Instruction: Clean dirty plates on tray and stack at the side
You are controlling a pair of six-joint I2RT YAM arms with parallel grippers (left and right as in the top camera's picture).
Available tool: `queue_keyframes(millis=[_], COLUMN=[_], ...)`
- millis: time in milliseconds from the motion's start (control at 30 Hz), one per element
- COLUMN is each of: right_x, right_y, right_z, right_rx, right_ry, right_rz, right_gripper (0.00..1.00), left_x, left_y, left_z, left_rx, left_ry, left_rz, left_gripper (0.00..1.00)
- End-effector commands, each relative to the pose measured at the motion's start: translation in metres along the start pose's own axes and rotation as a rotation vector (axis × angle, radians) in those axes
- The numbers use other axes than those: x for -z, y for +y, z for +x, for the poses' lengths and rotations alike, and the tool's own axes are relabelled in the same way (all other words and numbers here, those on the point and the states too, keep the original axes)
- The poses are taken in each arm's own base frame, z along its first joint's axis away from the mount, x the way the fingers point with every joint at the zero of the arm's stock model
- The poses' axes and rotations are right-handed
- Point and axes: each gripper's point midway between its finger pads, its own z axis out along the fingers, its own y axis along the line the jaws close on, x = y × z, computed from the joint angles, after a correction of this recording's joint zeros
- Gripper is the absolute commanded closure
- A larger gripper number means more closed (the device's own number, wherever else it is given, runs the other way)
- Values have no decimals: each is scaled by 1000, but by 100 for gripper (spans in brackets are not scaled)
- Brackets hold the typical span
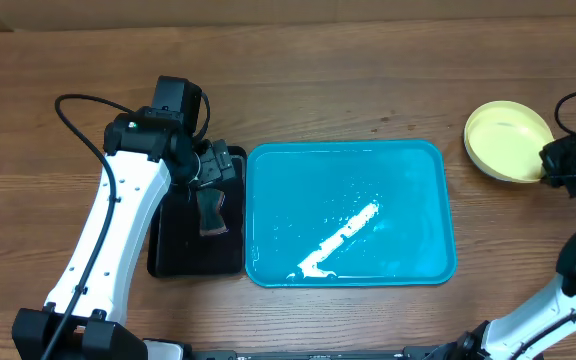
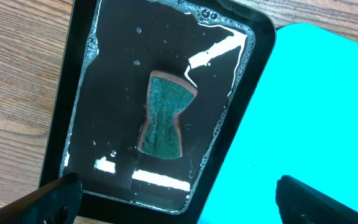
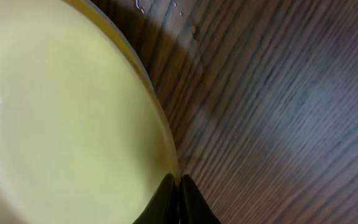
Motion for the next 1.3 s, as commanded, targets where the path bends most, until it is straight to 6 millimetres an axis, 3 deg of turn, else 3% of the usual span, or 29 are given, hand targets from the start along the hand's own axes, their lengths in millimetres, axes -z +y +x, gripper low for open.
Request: queue_keyframes(millis=[0, 100, 200, 333, 433, 467, 500, 600, 633, 733, 833, 1033, 1133, 1267], right_x=[-6, -8, -8, -2, 15, 23, 32, 71, 85, 126, 162, 217, 239, 259], right_y=[11, 18, 27, 37, 49, 53, 57, 76, 82, 100, 113, 134, 140, 139], right_z=[-1, -3, -2, 0, 2, 3, 3, 10, 15, 34, 60, 127, 164, 193], right_rx=[22, 38, 87, 135, 201, 220, 242, 350, 401, 523, 647, 966, 1126, 1199], right_ry=[-1, -15, -26, -38, -56, -67, -81, -146, -171, -246, -315, -441, -492, -563], right_rz=[-15, -26, -46, -55, -68, -76, -86, -133, -148, -202, -254, -349, -391, -402], right_gripper=[85, 49, 28, 23, 21, 17, 11, 7, 0, 0, 0, 0, 0, 0], left_x=[12, 12, 12, 12, 12, 12, 12, 13, 15, 27, 56, 141, 186, 238], left_y=[-3, -3, -3, -3, -3, -3, -3, 2, 3, 6, 7, 6, 11, 26], left_z=[-6, -6, -6, -6, -6, -6, -6, -10, -12, -24, -39, -53, -48, -24], left_rx=[-16, -23, -23, -23, -28, -40, -50, -60, -78, -109, -104, -86, -73, -57], left_ry=[-37, -36, -37, -37, -36, -37, -38, -57, -69, -122, -192, -349, -442, -558], left_rz=[23, 24, 24, 24, 23, 24, 23, -5, -14, -42, -55, 6, 52, 110], left_gripper=[1, 1, 1, 0, 0, 1, 0, 1, 0, 0, 0, 0, 0, 0])
